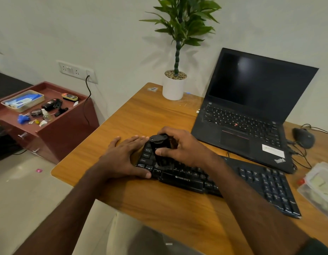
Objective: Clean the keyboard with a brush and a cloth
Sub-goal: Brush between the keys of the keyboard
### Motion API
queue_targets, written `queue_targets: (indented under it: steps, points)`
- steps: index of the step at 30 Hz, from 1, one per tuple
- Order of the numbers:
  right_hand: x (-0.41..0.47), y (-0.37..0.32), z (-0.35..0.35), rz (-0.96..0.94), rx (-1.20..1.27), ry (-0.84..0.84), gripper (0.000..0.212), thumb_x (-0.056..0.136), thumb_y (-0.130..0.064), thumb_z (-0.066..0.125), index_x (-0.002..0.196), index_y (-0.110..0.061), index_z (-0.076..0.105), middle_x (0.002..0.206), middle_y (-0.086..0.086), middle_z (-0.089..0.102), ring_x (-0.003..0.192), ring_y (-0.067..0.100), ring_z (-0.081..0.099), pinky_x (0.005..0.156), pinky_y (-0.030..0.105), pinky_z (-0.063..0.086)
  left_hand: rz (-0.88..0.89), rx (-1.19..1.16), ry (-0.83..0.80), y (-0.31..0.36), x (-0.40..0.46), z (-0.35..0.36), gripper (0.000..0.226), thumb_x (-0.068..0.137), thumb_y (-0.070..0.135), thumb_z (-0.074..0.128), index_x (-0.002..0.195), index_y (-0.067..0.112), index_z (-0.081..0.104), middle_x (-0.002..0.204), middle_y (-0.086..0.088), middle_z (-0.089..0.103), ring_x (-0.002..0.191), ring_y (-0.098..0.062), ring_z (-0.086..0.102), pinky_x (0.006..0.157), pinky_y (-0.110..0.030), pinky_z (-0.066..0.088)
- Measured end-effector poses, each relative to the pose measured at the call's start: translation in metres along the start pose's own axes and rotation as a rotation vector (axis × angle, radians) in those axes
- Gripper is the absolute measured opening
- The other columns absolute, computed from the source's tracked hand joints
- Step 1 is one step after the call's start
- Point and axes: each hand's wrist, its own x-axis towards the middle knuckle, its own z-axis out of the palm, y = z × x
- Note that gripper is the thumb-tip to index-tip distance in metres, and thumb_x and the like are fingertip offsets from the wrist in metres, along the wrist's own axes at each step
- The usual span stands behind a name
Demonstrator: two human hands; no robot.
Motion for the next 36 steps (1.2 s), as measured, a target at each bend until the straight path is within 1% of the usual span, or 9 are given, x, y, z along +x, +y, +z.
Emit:
queue_targets:
  steps: [3, 6, 8, 10, 17, 21, 28, 32, 36]
  points:
    - [0.001, -0.001, -0.009, -0.004, -0.025, -0.014, 0.025, 0.088, -0.032, 0.075, 0.108, -0.026, 0.061, 0.101, 0.0, 0.068, 0.094, 0.022, 0.067, 0.077, 0.051, 0.058, 0.001, -0.002, -0.005, 0.004, -0.001, -0.002, 0.123, 0.051, 0.099, 0.051, 0.153, 0.047, 0.008, 0.156, 0.028, 0.008, 0.142, 0.013, -0.004, 0.122, -0.047, -0.01]
    - [0.005, -0.007, 0.001, -0.059, 0.042, 0.106, 0.026, 0.09, -0.028, 0.075, 0.111, -0.022, 0.061, 0.101, -0.004, 0.066, 0.089, 0.009, 0.066, 0.07, 0.029, 0.059, -0.02, -0.025, -0.017, 0.007, -0.002, -0.005, 0.128, 0.045, 0.102, 0.046, 0.154, 0.043, 0.013, 0.147, 0.031, 0.009, 0.133, 0.017, -0.005, 0.121, -0.041, -0.013]
    - [0.005, -0.009, 0.011, -0.08, 0.072, 0.153, 0.028, 0.091, -0.025, 0.074, 0.115, -0.02, 0.06, 0.101, -0.005, 0.065, 0.085, 0.004, 0.065, 0.067, 0.021, 0.055, -0.016, -0.015, -0.005, 0.006, -0.002, -0.003, 0.127, 0.047, 0.102, 0.047, 0.154, 0.041, 0.018, 0.158, 0.023, 0.013, 0.135, 0.015, -0.003, 0.122, -0.042, -0.013]
    - [0.001, -0.004, 0.017, -0.084, 0.063, 0.142, 0.029, 0.091, -0.025, 0.074, 0.116, -0.02, 0.06, 0.102, -0.004, 0.066, 0.085, 0.006, 0.066, 0.066, 0.021, 0.055, -0.016, -0.015, 0.004, 0.002, -0.001, 0.0, 0.125, 0.049, 0.1, 0.05, 0.155, 0.041, 0.021, 0.163, 0.015, 0.016, 0.138, 0.013, -0.001, 0.122, -0.043, -0.012]
    - [-0.038, 0.016, -0.024, 0.031, 0.068, 0.036, 0.029, 0.089, -0.025, 0.075, 0.115, -0.021, 0.063, 0.105, -0.005, 0.069, 0.097, 0.012, 0.068, 0.08, 0.033, 0.06, -0.015, -0.015, -0.018, 0.001, 0.001, 0.0, 0.125, 0.048, 0.101, 0.05, 0.154, 0.049, 0.009, 0.163, 0.023, 0.012, 0.145, 0.01, -0.002, 0.122, -0.044, -0.011]
    - [-0.046, 0.019, -0.042, 0.041, 0.051, 0.042, 0.025, 0.089, -0.025, 0.076, 0.111, -0.021, 0.065, 0.1, -0.006, 0.07, 0.094, 0.01, 0.069, 0.078, 0.026, 0.055, -0.029, -0.017, -0.019, 0.001, 0.002, 0.001, 0.125, 0.047, 0.102, 0.05, 0.154, 0.051, 0.008, 0.163, 0.023, 0.012, 0.147, 0.008, -0.001, 0.123, -0.047, -0.009]
    - [-0.034, 0.01, -0.002, -0.069, 0.173, 0.195, 0.033, 0.088, -0.018, 0.077, 0.117, -0.013, 0.063, 0.106, -0.008, 0.066, 0.099, 0.011, 0.068, 0.081, 0.033, 0.061, -0.034, -0.01, -0.013, 0.0, 0.002, 0.002, 0.124, 0.049, 0.101, 0.051, 0.154, 0.052, 0.007, 0.164, 0.018, 0.015, 0.148, 0.006, 0.001, 0.122, -0.048, -0.007]
    - [-0.046, 0.017, -0.016, 0.002, 0.105, 0.157, 0.032, 0.088, -0.022, 0.077, 0.117, -0.018, 0.063, 0.105, -0.009, 0.067, 0.095, 0.005, 0.067, 0.075, 0.022, 0.056, -0.039, -0.003, -0.024, -0.001, 0.002, 0.002, 0.124, 0.05, 0.1, 0.053, 0.154, 0.052, 0.005, 0.164, 0.019, 0.013, 0.148, 0.006, 0.0, 0.123, -0.047, -0.007]
    - [-0.067, 0.027, -0.046, 0.065, 0.044, 0.069, 0.029, 0.087, -0.026, 0.077, 0.113, -0.023, 0.065, 0.101, -0.005, 0.07, 0.093, 0.013, 0.068, 0.078, 0.03, 0.057, -0.03, 0.0, -0.016, -0.003, 0.003, 0.003, 0.124, 0.05, 0.101, 0.052, 0.154, 0.051, 0.006, 0.165, 0.017, 0.014, 0.149, 0.005, 0.001, 0.123, -0.047, -0.007]
